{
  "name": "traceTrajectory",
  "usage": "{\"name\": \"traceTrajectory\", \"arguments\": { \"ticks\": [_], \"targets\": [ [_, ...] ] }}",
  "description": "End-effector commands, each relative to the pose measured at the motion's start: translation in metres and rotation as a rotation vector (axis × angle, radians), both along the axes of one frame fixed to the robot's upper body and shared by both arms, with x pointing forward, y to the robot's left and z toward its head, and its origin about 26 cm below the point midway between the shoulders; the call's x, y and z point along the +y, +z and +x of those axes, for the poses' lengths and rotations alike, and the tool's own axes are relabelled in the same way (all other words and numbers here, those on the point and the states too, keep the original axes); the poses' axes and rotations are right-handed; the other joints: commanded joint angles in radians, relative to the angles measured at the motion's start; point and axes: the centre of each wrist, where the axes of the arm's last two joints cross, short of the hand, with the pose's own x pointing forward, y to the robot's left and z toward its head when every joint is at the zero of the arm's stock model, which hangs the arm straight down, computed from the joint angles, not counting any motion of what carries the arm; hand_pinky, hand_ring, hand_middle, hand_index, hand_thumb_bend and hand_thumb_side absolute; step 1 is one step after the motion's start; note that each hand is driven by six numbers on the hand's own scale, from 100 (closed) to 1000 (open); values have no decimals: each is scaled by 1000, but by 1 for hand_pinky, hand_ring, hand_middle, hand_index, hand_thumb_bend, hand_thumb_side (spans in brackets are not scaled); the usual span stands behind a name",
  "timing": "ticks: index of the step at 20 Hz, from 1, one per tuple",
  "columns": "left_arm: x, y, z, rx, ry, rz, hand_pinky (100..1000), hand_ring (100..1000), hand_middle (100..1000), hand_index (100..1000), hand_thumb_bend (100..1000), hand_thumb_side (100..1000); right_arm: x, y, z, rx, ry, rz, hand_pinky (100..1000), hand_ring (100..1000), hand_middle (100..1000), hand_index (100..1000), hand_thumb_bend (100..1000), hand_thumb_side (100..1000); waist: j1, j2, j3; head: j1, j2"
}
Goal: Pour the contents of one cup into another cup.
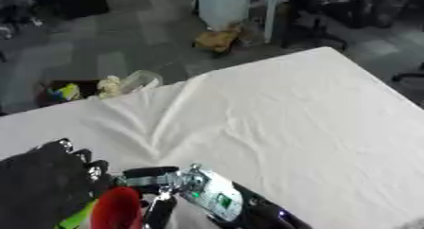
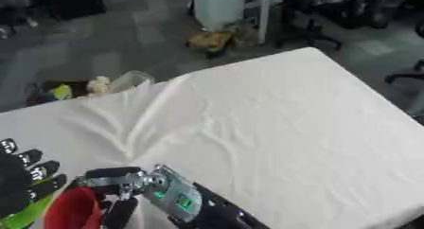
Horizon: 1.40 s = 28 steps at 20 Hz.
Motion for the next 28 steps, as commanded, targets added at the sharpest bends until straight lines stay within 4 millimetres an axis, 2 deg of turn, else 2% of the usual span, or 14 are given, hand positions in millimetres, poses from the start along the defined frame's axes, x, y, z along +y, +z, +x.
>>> {"name": "traceTrajectory", "arguments": {
  "ticks": [1,6,9,10,11,15,18,19,20,28],
  "targets": [
    [5,7,-2,-29,62,223,100,100,472,834,859,449,-1,9,2,-21,1,11,388,100,100,414,100,100,-1,-20,0,-4,-11],
    [0,-5,-1,19,48,259,100,100,470,835,861,452,0,9,2,-20,3,11,387,100,100,413,100,100,-1,-18,-4,-3,-11],
    [1,-3,-2,17,49,242,100,100,471,834,861,448,0,9,2,-20,1,13,387,100,100,413,100,100,-3,-18,-3,-5,-11],
    [2,1,-2,7,54,228,100,100,472,834,757,383,-1,9,2,-20,0,12,387,100,100,414,100,100,-4,-18,-2,-6,-11],
    [4,6,-2,-8,60,211,100,100,472,833,860,445,-1,9,2,-19,0,11,387,100,100,414,100,100,-4,-18,-1,-6,-12],
    [12,23,0,-71,75,165,100,100,474,832,855,437,-3,8,2,-18,-5,9,387,100,100,413,100,100,-5,-21,3,-8,-14],
    [14,21,1,-79,70,177,100,100,474,833,857,445,-3,8,2,-18,-6,9,387,100,100,413,100,100,-5,-21,4,-10,-17],
    [14,18,1,-73,66,188,100,100,474,834,935,499,-2,8,2,-18,-5,9,387,100,100,413,100,100,-5,-20,3,-10,-17],
    [12,16,0,-66,61,198,100,100,474,834,858,448,-2,8,2,-18,-4,10,387,100,100,413,100,100,-6,-20,2,-10,-16],
    [-1,2,-4,-28,-1,249,100,100,472,835,861,452,0,8,2,-17,1,12,386,100,100,413,100,100,-8,-16,-7,-5,-14]
  ]
}}
